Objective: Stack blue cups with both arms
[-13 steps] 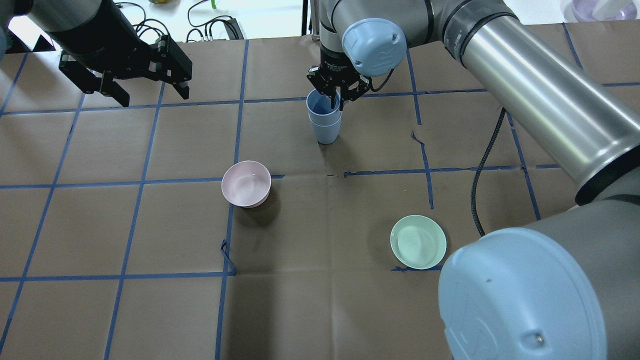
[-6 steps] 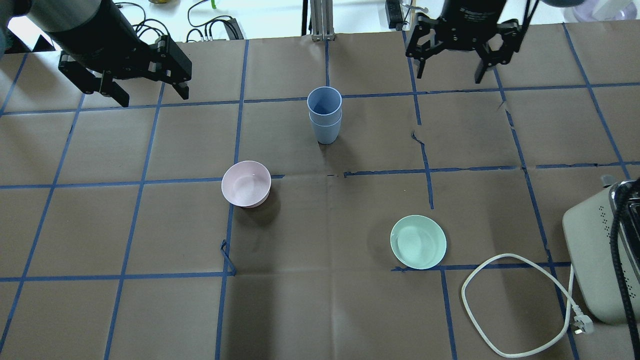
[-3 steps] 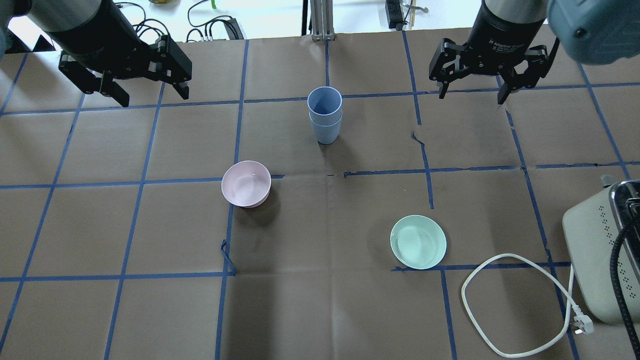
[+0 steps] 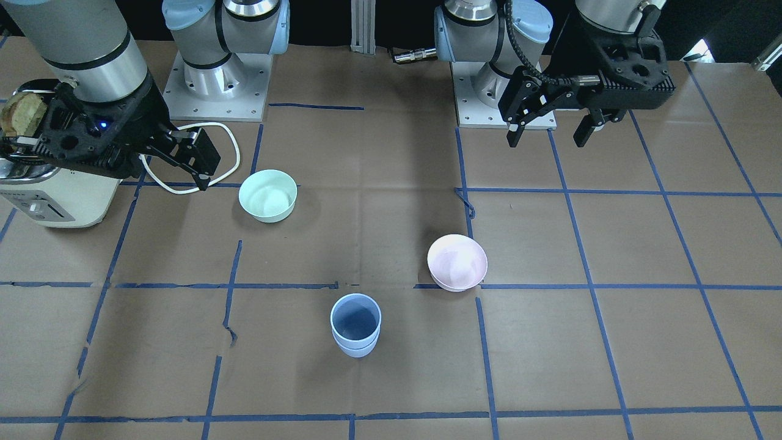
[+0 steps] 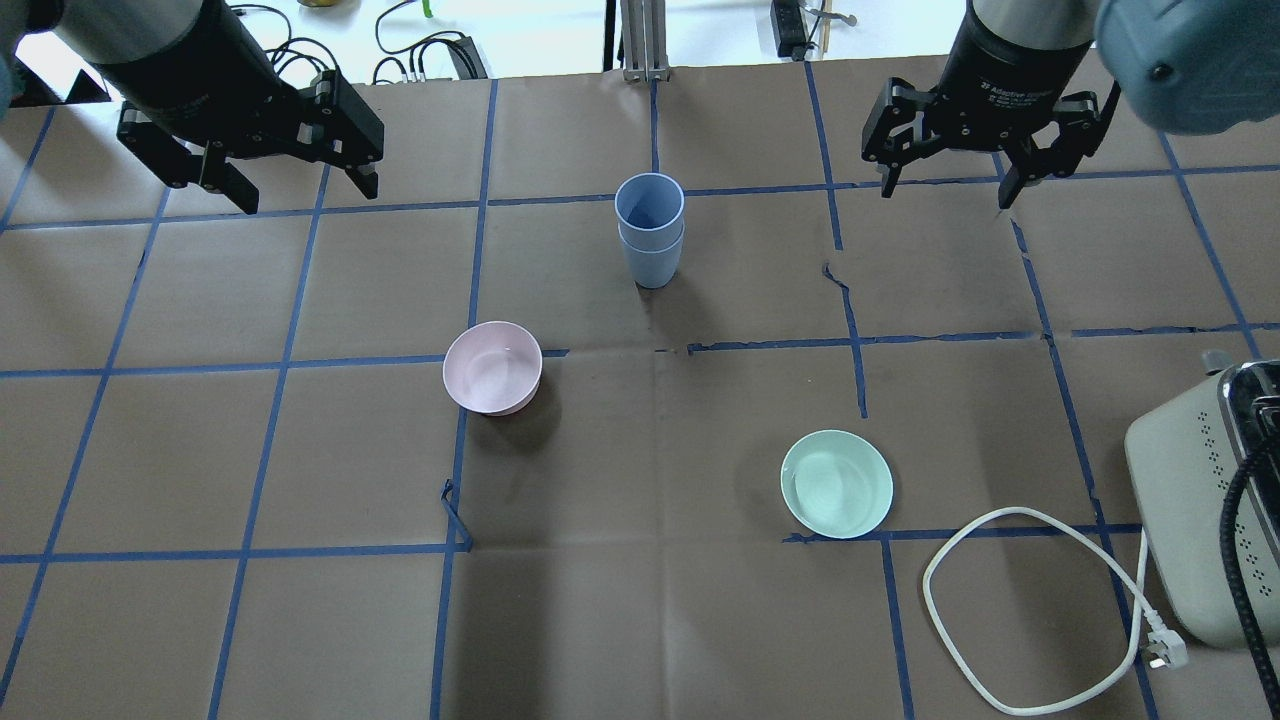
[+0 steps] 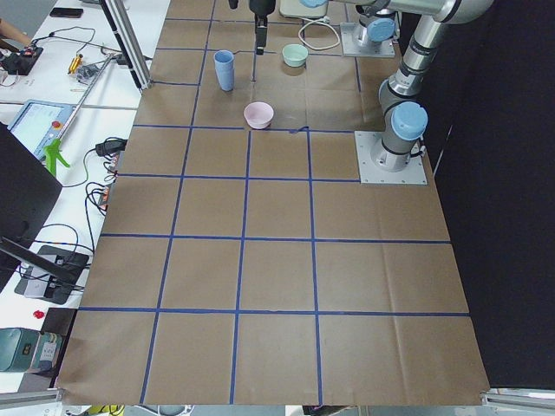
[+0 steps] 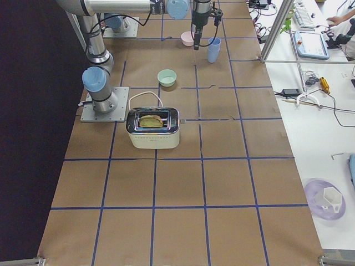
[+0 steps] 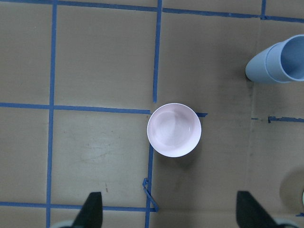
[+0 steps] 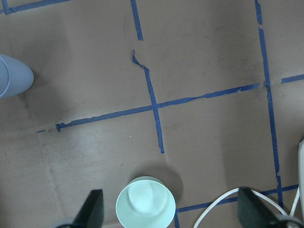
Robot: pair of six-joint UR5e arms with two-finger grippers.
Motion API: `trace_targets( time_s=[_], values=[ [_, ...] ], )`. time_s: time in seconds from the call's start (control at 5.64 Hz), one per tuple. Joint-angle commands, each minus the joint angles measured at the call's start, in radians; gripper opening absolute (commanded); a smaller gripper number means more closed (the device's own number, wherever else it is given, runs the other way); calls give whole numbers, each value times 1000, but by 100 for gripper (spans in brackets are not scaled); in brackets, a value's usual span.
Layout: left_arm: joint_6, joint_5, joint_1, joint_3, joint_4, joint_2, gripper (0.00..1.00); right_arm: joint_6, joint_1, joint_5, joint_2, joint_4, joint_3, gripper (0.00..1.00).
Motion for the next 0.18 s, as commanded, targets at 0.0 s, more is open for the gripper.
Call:
trace_targets(
  time_s=[0.0],
  values=[
    [0,0,0,0,0,1,99,0,1,0,0,0,0,100]
  ],
)
